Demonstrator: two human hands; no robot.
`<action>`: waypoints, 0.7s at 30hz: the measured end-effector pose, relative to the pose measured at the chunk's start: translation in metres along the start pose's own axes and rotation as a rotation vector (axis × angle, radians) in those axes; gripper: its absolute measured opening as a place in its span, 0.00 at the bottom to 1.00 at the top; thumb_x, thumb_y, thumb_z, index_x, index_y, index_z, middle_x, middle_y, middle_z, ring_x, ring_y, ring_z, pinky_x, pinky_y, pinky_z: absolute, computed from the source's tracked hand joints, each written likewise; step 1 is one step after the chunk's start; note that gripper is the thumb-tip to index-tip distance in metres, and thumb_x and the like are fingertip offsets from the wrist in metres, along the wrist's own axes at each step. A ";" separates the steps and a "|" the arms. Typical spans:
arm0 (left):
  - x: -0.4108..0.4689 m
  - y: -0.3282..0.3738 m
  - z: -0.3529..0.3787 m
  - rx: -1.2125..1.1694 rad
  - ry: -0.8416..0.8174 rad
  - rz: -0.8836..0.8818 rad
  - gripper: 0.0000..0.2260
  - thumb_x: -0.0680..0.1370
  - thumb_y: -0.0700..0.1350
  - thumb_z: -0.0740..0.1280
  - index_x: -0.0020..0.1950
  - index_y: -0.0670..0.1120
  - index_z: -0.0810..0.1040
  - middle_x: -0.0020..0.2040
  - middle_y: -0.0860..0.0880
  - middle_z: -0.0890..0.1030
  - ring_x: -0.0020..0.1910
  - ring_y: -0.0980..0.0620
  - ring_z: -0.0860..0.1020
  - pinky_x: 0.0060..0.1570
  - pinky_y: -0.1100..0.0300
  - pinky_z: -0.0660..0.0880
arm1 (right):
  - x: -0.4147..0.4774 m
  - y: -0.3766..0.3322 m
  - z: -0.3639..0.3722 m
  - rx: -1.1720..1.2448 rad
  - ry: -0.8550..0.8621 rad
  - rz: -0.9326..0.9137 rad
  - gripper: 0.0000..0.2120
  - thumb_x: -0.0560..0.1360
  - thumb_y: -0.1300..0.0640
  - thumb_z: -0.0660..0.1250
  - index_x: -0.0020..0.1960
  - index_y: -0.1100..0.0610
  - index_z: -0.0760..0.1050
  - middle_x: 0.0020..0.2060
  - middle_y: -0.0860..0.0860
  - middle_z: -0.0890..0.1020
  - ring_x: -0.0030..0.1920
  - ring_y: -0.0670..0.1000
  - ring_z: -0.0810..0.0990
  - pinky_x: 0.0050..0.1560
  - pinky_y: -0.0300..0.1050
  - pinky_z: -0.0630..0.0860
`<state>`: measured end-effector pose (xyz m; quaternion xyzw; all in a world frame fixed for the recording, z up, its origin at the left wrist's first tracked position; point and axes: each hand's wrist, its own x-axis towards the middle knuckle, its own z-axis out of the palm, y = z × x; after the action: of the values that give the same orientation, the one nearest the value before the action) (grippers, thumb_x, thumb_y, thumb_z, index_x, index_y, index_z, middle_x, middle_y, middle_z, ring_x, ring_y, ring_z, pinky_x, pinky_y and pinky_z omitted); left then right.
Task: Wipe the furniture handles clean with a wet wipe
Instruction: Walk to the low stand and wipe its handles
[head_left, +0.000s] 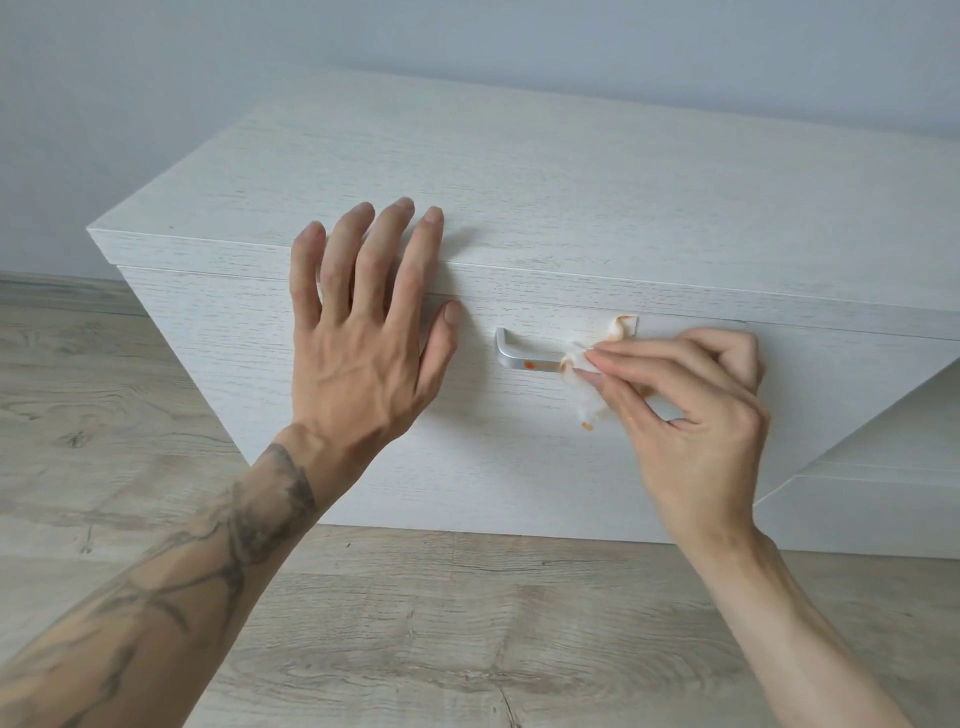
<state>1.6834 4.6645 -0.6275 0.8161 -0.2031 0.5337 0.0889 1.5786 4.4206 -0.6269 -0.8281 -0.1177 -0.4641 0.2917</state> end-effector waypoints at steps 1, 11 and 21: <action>0.000 0.000 0.000 0.001 0.005 -0.002 0.26 0.88 0.53 0.57 0.83 0.42 0.64 0.78 0.39 0.71 0.78 0.38 0.65 0.82 0.41 0.51 | -0.002 -0.001 0.001 -0.006 0.013 0.023 0.04 0.78 0.54 0.78 0.53 0.52 0.88 0.50 0.42 0.87 0.51 0.57 0.76 0.51 0.66 0.74; 0.001 -0.002 0.002 0.001 0.012 0.005 0.26 0.88 0.54 0.57 0.83 0.43 0.64 0.78 0.39 0.71 0.77 0.38 0.65 0.81 0.41 0.52 | 0.003 -0.014 0.009 -0.031 0.007 -0.024 0.04 0.78 0.56 0.78 0.52 0.54 0.89 0.51 0.43 0.88 0.52 0.56 0.76 0.51 0.67 0.74; 0.000 -0.001 0.002 0.008 0.010 0.003 0.26 0.88 0.54 0.56 0.83 0.42 0.65 0.78 0.39 0.72 0.77 0.38 0.65 0.81 0.41 0.52 | 0.003 -0.035 0.027 -0.073 0.015 -0.098 0.02 0.80 0.59 0.77 0.51 0.54 0.88 0.51 0.44 0.87 0.51 0.56 0.82 0.55 0.61 0.75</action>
<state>1.6853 4.6647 -0.6279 0.8133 -0.2018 0.5389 0.0857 1.5823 4.4644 -0.6223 -0.8279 -0.1388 -0.4880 0.2391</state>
